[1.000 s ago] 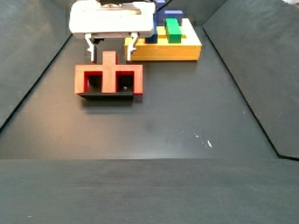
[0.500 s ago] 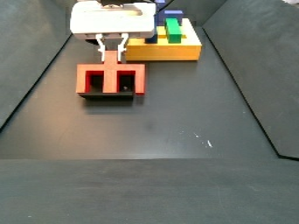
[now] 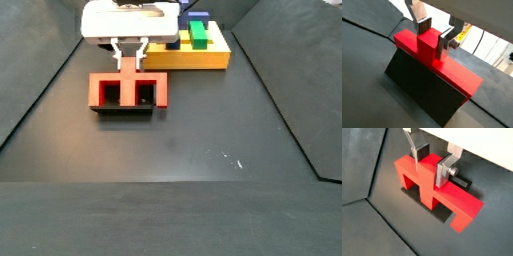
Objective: Pick up the red object. Move up. Place the red object on the fixture. Regrasp the red object. Move to above the board. Insert the red object.
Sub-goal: Regrasp the red object.
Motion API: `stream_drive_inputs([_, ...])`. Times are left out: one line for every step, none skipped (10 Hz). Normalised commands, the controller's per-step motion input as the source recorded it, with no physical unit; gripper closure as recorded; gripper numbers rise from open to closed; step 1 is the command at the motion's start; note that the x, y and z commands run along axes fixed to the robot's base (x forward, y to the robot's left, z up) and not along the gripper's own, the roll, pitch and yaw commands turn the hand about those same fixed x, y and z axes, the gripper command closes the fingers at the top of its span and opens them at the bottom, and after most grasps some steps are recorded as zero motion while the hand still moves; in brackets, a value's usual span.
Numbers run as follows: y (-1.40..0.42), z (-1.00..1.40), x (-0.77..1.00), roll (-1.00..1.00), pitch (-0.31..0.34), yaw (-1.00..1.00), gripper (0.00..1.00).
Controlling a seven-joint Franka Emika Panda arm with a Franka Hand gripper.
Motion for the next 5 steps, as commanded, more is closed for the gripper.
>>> stream_drive_inputs([0.00, 0.00, 0.00, 0.00, 0.000, 0.00, 1.00])
stream_drive_inputs([0.00, 0.00, 0.00, 0.00, 0.000, 0.00, 1.00])
stream_drive_inputs([0.00, 0.00, 0.00, 0.00, 0.000, 0.00, 1.00])
stream_drive_inputs([0.00, 0.00, 0.00, 0.00, 0.000, 0.00, 1.00])
stream_drive_inputs([0.00, 0.00, 0.00, 0.00, 0.000, 0.00, 1.00])
